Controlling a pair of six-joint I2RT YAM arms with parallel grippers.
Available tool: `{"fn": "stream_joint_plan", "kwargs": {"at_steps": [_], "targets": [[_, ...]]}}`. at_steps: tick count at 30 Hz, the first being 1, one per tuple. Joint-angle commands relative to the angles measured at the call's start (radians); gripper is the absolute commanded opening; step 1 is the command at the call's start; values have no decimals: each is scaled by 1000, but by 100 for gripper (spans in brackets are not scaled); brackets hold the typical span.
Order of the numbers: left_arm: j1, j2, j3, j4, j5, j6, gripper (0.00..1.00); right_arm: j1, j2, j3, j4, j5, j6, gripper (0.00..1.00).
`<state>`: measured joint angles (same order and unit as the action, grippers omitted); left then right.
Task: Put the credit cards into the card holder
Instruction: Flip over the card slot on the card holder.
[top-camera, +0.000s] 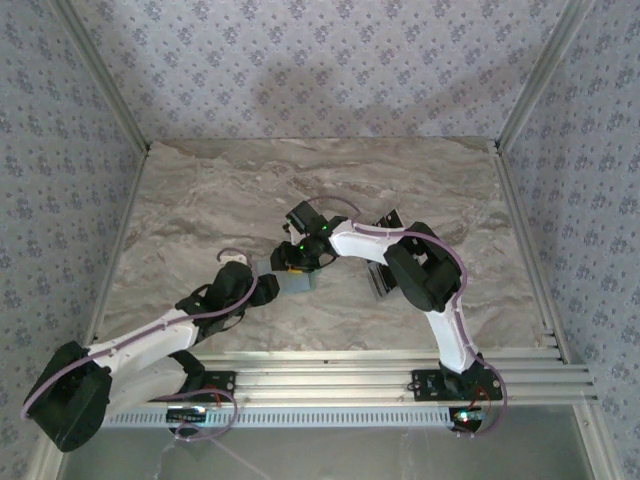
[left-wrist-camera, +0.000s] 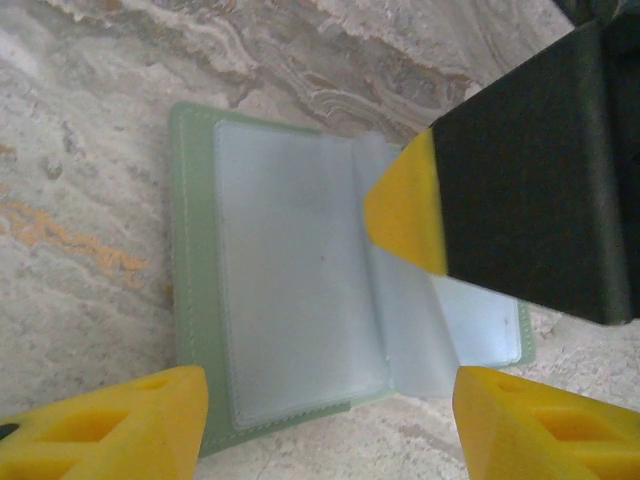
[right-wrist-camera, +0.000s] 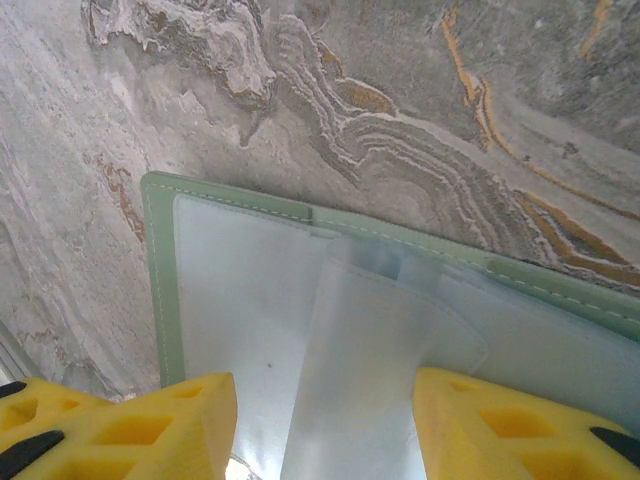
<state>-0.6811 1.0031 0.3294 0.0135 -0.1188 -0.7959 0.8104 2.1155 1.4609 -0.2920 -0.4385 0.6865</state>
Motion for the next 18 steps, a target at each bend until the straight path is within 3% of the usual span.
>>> {"fn": "stream_joint_plan", "kwargs": {"at_steps": [1, 14, 18], "targets": [[-12, 35, 26, 54, 11, 31, 66, 7, 29, -16, -6, -15, 15, 52], [-45, 192, 105, 104, 4, 72, 66, 6, 29, -19, -3, -23, 18, 52], [-48, 238, 146, 30, -31, 76, 65, 4, 26, -19, -3, -26, 18, 52]]}}
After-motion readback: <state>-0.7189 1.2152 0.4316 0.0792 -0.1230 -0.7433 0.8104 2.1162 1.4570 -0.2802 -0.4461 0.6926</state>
